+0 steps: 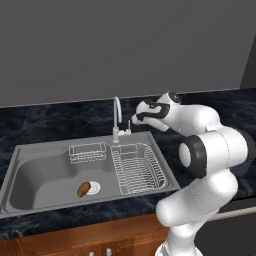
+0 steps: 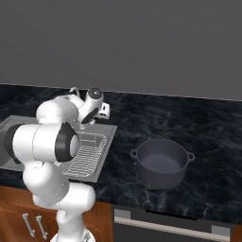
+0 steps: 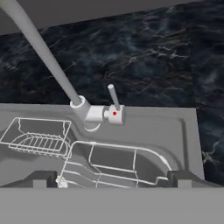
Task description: Dump the potato from the pot into the sink. Then turn on the water and wash the potato. Then turn off the water and put the potato back in the pot.
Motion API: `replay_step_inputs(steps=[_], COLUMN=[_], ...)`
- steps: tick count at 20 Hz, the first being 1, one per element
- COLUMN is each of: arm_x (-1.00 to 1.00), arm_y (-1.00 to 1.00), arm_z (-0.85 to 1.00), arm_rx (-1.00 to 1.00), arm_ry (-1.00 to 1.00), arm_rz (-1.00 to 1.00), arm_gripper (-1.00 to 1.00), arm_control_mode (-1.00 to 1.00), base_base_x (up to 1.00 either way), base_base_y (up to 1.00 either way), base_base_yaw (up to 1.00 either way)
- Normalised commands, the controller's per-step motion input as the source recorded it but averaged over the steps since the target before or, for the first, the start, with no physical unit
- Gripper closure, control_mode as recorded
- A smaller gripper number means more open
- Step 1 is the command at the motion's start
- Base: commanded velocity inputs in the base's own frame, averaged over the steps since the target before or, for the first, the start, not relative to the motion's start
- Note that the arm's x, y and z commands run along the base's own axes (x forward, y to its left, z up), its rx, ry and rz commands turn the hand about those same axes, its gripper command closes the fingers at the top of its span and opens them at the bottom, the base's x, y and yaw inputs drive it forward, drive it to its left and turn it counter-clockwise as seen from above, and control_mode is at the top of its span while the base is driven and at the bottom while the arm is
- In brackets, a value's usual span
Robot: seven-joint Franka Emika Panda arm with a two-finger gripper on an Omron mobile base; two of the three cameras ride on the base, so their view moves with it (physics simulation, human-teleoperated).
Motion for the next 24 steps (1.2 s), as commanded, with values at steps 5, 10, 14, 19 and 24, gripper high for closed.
replay_step_inputs(steps=[5, 10, 14, 19, 24], arm_x=[0.30, 0.30, 0.33, 0.33, 0.34], arm_y=[0.09, 0.05, 0.08, 0.07, 0.06], arm_z=[-0.26, -0.25, -0.24, -0.20, -0.18], arm_rx=[0.01, 0.01, 0.01, 0.01, 0.01], arm_ry=[0.00, 0.00, 0.00, 0.00, 0.00], arm_rz=[0.01, 0.00, 0.01, 0.01, 0.00], arm_gripper=[-1.00, -1.00, -1.00, -1.00, -1.00], arm_control_mode=[-1.00, -1.00, -1.00, -1.00, -1.00], base_base_x=[0.00, 0.00, 0.00, 0.00, 0.00], base_base_y=[0.00, 0.00, 0.00, 0.00, 0.00], base_base_yaw=[0.00, 0.00, 0.00, 0.00, 0.00])
